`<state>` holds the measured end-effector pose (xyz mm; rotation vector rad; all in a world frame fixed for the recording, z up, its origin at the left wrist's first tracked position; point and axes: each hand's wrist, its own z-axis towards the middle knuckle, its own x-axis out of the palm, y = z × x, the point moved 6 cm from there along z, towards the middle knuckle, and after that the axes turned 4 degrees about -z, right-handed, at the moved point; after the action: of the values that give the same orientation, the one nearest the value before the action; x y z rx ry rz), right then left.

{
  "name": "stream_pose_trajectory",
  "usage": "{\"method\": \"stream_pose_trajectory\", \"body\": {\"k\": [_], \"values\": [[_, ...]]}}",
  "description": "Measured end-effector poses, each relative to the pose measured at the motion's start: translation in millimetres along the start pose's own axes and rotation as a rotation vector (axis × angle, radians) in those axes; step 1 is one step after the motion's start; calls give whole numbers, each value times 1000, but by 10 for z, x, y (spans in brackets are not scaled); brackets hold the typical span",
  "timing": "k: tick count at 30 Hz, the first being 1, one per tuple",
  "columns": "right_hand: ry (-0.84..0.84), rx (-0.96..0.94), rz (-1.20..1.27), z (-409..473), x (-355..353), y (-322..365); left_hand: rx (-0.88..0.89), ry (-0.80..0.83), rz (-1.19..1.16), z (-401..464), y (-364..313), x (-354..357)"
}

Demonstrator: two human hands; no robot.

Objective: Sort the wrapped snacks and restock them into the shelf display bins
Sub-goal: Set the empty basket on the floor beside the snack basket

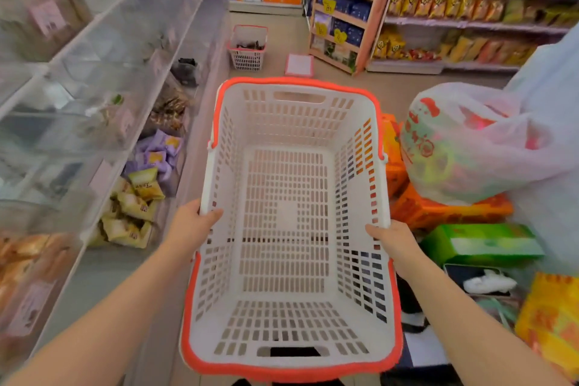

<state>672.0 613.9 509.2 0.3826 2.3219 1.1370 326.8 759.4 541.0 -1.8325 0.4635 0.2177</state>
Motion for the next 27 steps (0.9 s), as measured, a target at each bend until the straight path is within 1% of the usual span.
{"method": "stream_pose_trajectory", "body": {"k": [7, 9, 11, 16, 21, 27], "values": [[108, -35, 0, 1404, 275, 1138, -24, -81, -9, 1395, -639, 62], [124, -26, -17, 1923, 457, 1429, -32, -114, -8, 1962, -748, 56], [120, -33, -25, 2086, 542, 1594, -24, -111, 6, 2187, -828, 69], [99, 5, -73, 3087, 930, 2178, -48, -89, -11, 3477, -995, 160], [71, 57, -108, 3898, 1235, 2874, -64, -21, 1, 4667, -1386, 176], [78, 50, -85, 4872, 1474, 3565, -43, -42, 13, 5827, -1876, 277]]}}
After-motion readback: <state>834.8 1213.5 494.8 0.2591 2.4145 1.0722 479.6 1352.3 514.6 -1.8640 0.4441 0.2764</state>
